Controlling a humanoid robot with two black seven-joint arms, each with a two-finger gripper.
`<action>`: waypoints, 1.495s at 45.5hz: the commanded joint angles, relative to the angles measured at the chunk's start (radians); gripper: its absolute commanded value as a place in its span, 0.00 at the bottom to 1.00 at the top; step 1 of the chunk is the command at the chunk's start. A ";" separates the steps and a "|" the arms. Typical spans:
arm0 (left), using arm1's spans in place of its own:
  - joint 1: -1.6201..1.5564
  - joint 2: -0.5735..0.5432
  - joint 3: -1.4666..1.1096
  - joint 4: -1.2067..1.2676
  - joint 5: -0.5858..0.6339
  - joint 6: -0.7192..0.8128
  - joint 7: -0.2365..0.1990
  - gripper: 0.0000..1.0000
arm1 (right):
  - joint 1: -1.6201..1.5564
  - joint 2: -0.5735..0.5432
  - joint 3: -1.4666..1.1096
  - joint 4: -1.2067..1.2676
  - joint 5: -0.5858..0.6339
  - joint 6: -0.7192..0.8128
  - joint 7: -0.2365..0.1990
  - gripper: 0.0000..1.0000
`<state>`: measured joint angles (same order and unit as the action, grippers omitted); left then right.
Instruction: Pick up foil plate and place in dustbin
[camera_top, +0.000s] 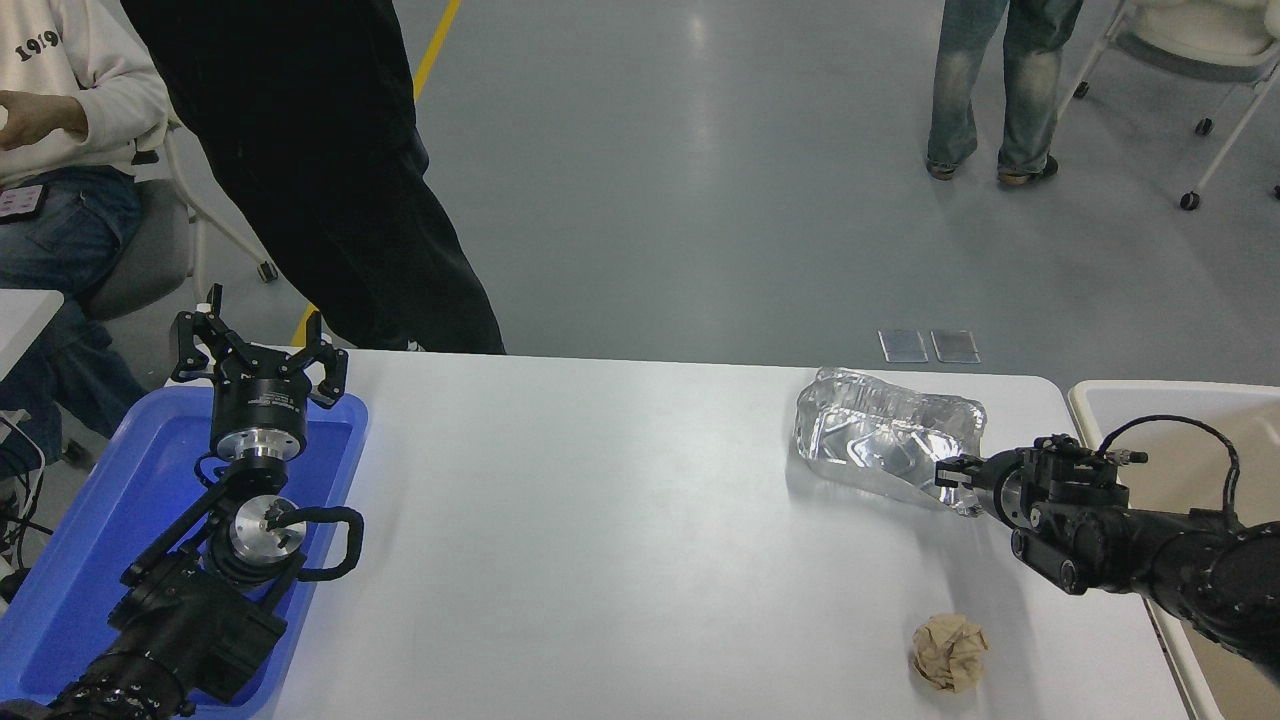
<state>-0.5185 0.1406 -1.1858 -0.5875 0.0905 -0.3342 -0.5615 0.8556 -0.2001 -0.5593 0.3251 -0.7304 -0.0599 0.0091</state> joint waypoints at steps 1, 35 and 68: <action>0.000 0.001 0.000 0.000 0.000 0.000 -0.001 0.99 | 0.020 -0.008 0.002 0.009 0.005 0.005 0.017 0.00; 0.000 0.001 0.000 0.000 0.000 0.000 0.000 0.99 | 0.448 -0.444 0.035 0.804 0.019 0.058 -0.028 0.00; 0.000 0.001 0.000 0.000 0.000 0.000 0.000 0.99 | 1.214 -0.809 -0.321 1.169 0.029 0.347 -0.135 0.00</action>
<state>-0.5185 0.1411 -1.1858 -0.5875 0.0905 -0.3343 -0.5614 1.8170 -0.9151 -0.7490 1.4247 -0.7085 0.1691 -0.0840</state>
